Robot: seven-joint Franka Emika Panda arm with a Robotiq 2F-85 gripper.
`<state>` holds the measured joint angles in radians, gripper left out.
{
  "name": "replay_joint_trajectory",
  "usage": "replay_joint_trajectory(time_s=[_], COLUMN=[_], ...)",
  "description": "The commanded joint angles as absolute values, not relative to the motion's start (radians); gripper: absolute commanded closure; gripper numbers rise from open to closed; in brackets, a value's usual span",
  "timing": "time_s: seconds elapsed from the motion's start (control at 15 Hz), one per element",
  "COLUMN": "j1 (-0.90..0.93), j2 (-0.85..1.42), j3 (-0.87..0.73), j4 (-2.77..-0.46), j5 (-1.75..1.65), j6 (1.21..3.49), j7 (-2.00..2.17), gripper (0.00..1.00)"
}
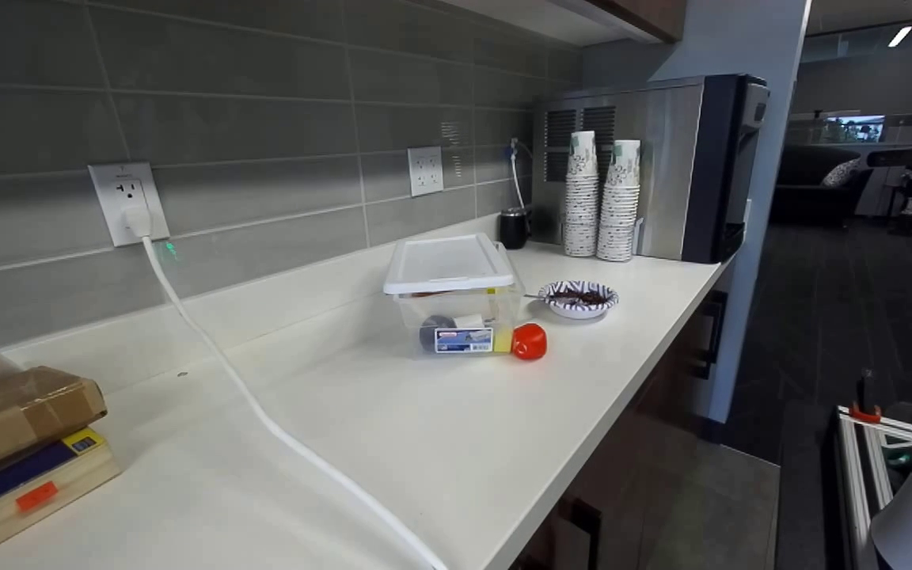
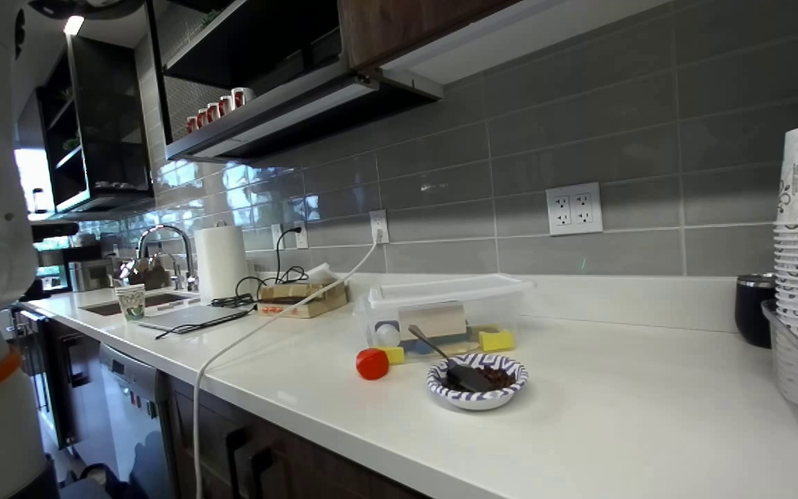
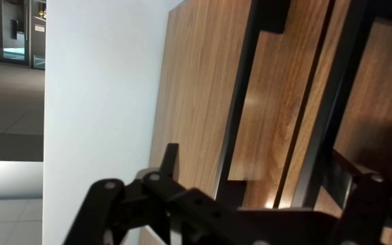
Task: Partially open the cabinet's left door, then close it
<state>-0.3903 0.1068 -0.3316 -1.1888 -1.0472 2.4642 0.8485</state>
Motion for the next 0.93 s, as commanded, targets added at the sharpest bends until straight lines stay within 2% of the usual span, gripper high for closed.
replay_joint_trajectory(time_s=[0.0,0.87], j1=[-0.394,-0.396], j2=[0.12,-0.165], j3=[-0.346,-0.336], j4=[-1.13,-1.323], j5=[-1.087,-1.214], j6=[2.429,2.396], j7=[0.87,0.868], gripper=[0.0,0.0])
